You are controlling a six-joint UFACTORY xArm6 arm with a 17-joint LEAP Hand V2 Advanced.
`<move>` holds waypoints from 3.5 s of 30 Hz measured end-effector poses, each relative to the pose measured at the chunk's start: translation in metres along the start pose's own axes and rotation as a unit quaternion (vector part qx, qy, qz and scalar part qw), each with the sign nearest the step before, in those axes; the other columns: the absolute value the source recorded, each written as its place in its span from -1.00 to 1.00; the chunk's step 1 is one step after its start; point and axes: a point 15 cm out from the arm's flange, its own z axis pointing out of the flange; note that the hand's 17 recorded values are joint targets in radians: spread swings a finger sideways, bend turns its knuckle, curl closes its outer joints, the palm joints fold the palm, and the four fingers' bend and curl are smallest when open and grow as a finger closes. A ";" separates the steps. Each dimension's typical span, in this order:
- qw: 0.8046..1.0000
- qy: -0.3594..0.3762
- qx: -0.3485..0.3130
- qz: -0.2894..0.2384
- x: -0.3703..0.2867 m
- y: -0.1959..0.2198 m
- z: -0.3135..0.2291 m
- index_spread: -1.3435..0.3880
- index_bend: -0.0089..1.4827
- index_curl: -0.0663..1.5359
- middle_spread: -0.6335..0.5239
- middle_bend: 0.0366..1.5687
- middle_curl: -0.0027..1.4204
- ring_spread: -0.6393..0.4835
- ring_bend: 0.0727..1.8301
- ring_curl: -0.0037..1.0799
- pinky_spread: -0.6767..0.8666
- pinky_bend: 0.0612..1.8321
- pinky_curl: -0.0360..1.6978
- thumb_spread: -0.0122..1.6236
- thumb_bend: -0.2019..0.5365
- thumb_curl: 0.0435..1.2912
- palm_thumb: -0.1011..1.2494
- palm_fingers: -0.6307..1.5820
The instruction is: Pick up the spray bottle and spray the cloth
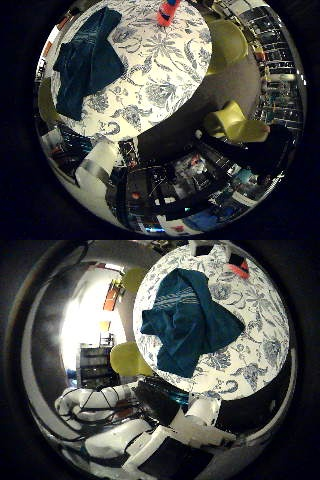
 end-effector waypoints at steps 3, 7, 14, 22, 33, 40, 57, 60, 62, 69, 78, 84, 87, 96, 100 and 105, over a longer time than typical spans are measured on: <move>1.000 -0.003 -0.001 0.009 0.007 -0.001 0.000 0.20 -0.76 -0.51 0.08 -0.50 -0.51 0.38 -0.51 -0.66 0.39 -0.60 -0.67 0.41 -0.50 -0.70 -0.41 -0.05; 0.999 -0.003 0.017 0.032 0.023 -0.001 -0.009 0.20 -0.77 -0.52 0.06 -0.49 -0.51 0.35 -0.49 -0.65 0.38 -0.59 -0.68 0.39 -0.51 -0.70 -0.41 -0.05; 0.996 -0.036 0.051 0.065 0.046 -0.014 -0.019 0.23 -0.79 -0.56 0.05 -0.47 -0.51 0.33 -0.44 -0.64 0.38 -0.52 -0.68 0.36 -0.52 -0.69 -0.44 -0.09; 0.986 -0.076 0.099 0.110 0.077 -0.023 -0.027 0.26 -0.77 -0.56 0.06 -0.42 -0.49 0.33 -0.38 -0.63 0.37 -0.48 -0.69 0.34 -0.51 -0.68 -0.43 -0.10; 0.955 -0.153 0.168 0.192 0.128 -0.034 -0.026 0.36 -0.79 -0.58 0.18 -0.45 -0.50 0.40 -0.32 -0.61 0.35 -0.37 -0.69 0.30 -0.51 -0.64 -0.34 -0.22; 0.899 -0.252 0.266 0.239 0.152 -0.065 -0.019 0.43 -0.77 -0.57 0.40 -0.52 -0.51 0.49 -0.41 -0.62 0.36 -0.38 -0.69 0.28 -0.50 -0.62 -0.22 -0.34; 0.838 -0.275 0.367 0.296 0.204 -0.106 0.042 0.45 -0.80 -0.61 0.51 -0.67 -0.53 0.58 -0.58 -0.58 0.35 -0.49 -0.65 0.14 -0.54 -0.60 -0.23 -0.45; 0.838 -0.278 0.375 0.282 0.198 -0.118 0.044 0.45 -0.80 -0.62 0.51 -0.69 -0.53 0.59 -0.60 -0.57 0.35 -0.51 -0.64 0.13 -0.54 -0.60 -0.23 -0.45; 0.840 -0.280 0.374 0.276 0.193 -0.125 0.049 0.45 -0.80 -0.62 0.52 -0.69 -0.53 0.59 -0.61 -0.57 0.35 -0.53 -0.64 0.12 -0.54 -0.60 -0.24 -0.45; 0.832 -0.290 0.388 0.272 0.179 -0.146 0.061 0.45 -0.80 -0.63 0.52 -0.71 -0.53 0.59 -0.64 -0.55 0.35 -0.55 -0.62 0.12 -0.54 -0.59 -0.25 -0.44; 0.826 -0.303 0.395 0.265 0.167 -0.174 0.063 0.46 -0.80 -0.63 0.52 -0.70 -0.53 0.57 -0.65 -0.53 0.34 -0.58 -0.62 0.11 -0.54 -0.58 -0.24 -0.43; 0.823 -0.306 0.400 0.262 0.166 -0.187 0.061 0.46 -0.79 -0.62 0.52 -0.69 -0.52 0.56 -0.64 -0.52 0.33 -0.60 -0.61 0.12 -0.54 -0.58 -0.21 -0.42; 0.822 -0.309 0.401 0.260 0.165 -0.194 0.061 0.47 -0.79 -0.62 0.52 -0.69 -0.52 0.56 -0.64 -0.52 0.33 -0.60 -0.61 0.12 -0.54 -0.58 -0.20 -0.42; 0.816 -0.310 0.414 0.257 0.173 -0.224 0.054 0.48 -0.79 -0.61 0.51 -0.69 -0.52 0.56 -0.64 -0.51 0.33 -0.62 -0.60 0.13 -0.53 -0.58 -0.17 -0.40; 0.815 -0.317 0.413 0.255 0.173 -0.238 0.058 0.49 -0.78 -0.60 0.50 -0.69 -0.52 0.55 -0.63 -0.50 0.33 -0.63 -0.61 0.14 -0.53 -0.58 -0.14 -0.37; 0.814 -0.328 0.408 0.252 0.163 -0.257 0.066 0.50 -0.79 -0.60 0.48 -0.63 -0.51 0.52 -0.57 -0.49 0.30 -0.65 -0.61 0.15 -0.51 -0.56 -0.06 -0.26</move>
